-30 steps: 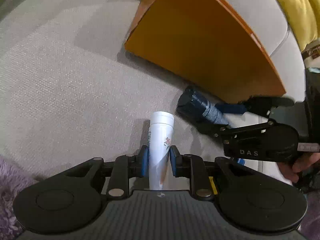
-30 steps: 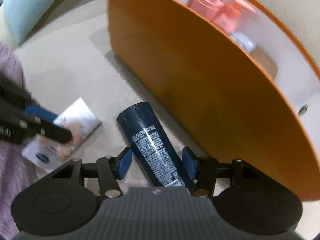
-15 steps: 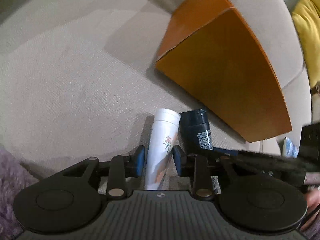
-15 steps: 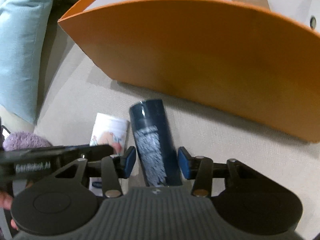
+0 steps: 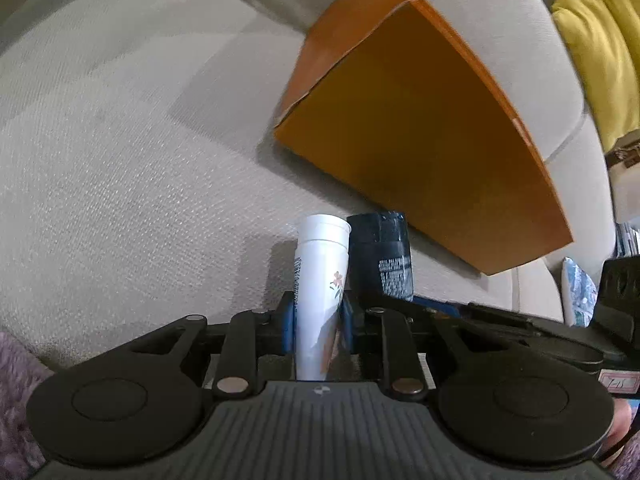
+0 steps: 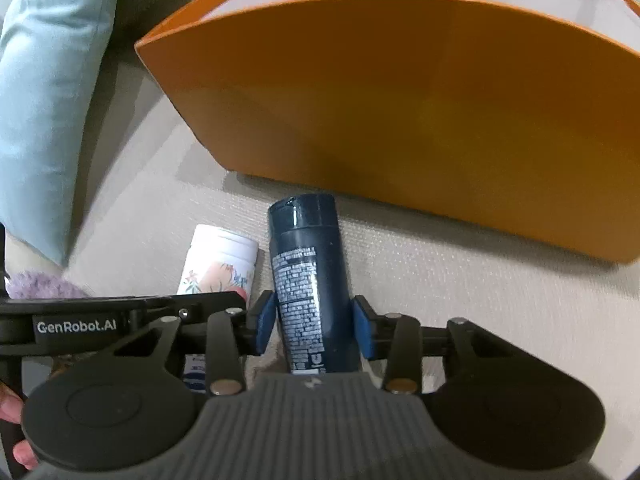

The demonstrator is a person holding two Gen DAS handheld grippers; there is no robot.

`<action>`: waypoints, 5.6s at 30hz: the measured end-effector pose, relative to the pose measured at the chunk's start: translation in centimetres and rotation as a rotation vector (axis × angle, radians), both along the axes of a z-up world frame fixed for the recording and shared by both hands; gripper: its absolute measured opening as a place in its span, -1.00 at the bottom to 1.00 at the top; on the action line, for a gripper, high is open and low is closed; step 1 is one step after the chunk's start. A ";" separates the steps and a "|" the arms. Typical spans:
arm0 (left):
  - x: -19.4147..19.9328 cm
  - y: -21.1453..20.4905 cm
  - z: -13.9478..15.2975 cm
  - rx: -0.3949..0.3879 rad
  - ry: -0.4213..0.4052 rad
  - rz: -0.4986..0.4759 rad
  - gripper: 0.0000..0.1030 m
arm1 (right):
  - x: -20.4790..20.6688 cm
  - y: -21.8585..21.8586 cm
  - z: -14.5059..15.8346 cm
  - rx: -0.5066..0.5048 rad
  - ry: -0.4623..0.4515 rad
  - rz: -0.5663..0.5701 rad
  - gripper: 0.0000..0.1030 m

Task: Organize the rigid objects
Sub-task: 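Lift and carry the tube and spray can with both grippers over the orange box, then lower the tube and spray can into the box and open both grippers, then withdraw both grippers from the orange box toward the remaining items, then grasp the blue tin with the right gripper while the left grasps the yellow tape measure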

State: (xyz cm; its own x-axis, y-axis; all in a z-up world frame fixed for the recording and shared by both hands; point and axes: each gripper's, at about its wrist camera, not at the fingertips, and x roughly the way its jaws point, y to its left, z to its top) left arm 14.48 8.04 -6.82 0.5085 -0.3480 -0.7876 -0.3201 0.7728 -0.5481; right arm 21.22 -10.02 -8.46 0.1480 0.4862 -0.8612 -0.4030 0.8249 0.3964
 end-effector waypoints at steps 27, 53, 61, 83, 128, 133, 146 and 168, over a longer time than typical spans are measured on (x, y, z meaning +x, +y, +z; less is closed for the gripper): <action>4.0 -3.7 18.2 0.106 -0.461 -0.223 -0.51 | -1.2 -8.5 19.7 0.170 -0.425 -0.090 -0.30; 22.7 -5.0 1.0 -0.070 0.164 -0.204 -0.50 | 17.3 -7.4 3.8 -0.059 0.178 -0.117 -0.30; 24.6 -4.8 -1.6 -0.070 0.324 -0.187 -0.49 | 18.7 -6.4 1.5 -0.087 0.261 -0.154 -0.30; 23.5 -5.4 2.4 0.204 0.196 -0.335 -0.51 | 16.8 -4.1 2.7 -0.242 0.194 -0.066 -0.30; -3.6 -7.3 3.3 0.069 -0.081 -0.245 -0.29 | -9.0 -13.9 6.6 -0.155 -0.141 -0.263 -0.22; -2.9 -9.0 1.5 0.052 -0.037 -0.252 0.16 | -9.9 -14.8 3.5 -0.162 -0.063 -0.305 -0.22; -1.8 -11.3 -1.1 0.118 0.013 -0.264 0.19 | -8.5 -14.0 1.8 -0.140 -0.044 -0.295 -0.19; -2.9 -12.3 0.0 0.154 -0.088 -0.321 -0.47 | -7.0 -13.6 0.4 -0.099 0.033 -0.308 0.05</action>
State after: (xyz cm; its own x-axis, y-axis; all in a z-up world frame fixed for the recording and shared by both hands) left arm 11.56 -4.23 -6.82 0.4608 -0.3813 -0.8014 -0.0050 0.9019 -0.4320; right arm 14.21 -23.64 -8.04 0.2466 0.3368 -0.9087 -0.1164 0.9412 0.3173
